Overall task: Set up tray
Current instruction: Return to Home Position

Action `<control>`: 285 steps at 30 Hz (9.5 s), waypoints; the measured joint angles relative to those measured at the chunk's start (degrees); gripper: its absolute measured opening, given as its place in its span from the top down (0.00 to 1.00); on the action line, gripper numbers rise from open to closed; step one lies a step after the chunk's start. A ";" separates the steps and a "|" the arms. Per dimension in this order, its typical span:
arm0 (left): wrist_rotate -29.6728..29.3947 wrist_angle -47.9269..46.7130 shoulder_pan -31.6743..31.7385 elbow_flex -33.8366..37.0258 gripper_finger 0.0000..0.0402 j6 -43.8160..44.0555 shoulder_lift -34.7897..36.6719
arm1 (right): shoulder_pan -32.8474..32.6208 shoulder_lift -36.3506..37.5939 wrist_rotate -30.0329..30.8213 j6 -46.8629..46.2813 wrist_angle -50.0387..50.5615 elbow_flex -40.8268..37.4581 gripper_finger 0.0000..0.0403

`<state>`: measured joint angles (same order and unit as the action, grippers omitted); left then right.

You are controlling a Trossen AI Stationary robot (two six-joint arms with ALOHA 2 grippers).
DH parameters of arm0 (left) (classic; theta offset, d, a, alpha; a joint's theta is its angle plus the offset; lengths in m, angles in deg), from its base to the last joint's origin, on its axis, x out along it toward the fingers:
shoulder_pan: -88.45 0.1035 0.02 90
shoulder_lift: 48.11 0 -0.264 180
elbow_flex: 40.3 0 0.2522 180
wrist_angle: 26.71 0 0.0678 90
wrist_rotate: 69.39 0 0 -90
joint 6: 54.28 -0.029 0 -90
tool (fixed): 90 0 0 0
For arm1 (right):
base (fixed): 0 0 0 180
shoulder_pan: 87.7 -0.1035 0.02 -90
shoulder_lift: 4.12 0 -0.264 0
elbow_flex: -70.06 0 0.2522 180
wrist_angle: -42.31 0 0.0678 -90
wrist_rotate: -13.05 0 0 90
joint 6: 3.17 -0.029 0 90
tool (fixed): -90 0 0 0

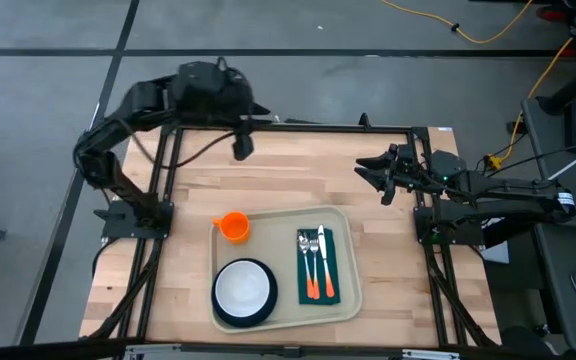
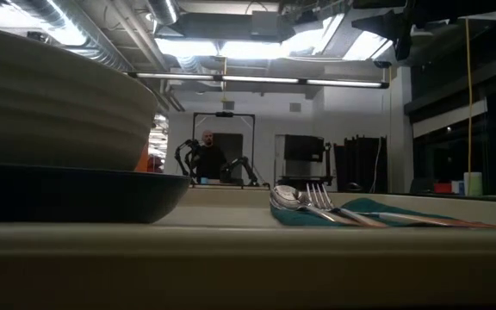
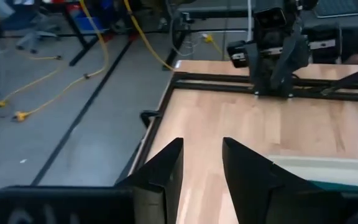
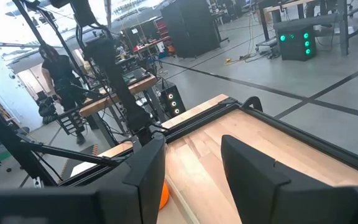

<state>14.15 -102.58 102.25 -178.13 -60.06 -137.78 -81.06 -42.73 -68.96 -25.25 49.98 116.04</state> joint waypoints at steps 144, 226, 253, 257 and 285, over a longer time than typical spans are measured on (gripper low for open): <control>-30.76 58.90 -38.82 114.52 0.99 18.26 89.61 | 0.00 28.68 -21.44 5.31 -19.72 -31.82 0.99; 4.56 64.89 -4.90 123.60 0.99 15.04 88.55 | -0.02 28.61 -15.06 19.27 -3.58 -31.82 0.88; 4.57 64.85 -4.90 123.60 0.98 7.07 88.54 | 0.00 28.63 -15.58 19.60 -2.97 -31.82 0.88; 4.55 64.85 -4.90 123.60 0.98 5.12 88.54 | -0.01 28.63 -15.58 19.58 -2.97 -31.82 0.88; 4.55 64.87 -4.90 123.60 0.99 10.01 88.56 | -0.02 28.63 -15.54 19.55 -2.97 -31.82 0.88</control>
<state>18.69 -37.71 97.36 -54.53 -50.05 -49.21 -81.09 -14.10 -84.50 -5.70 47.01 84.22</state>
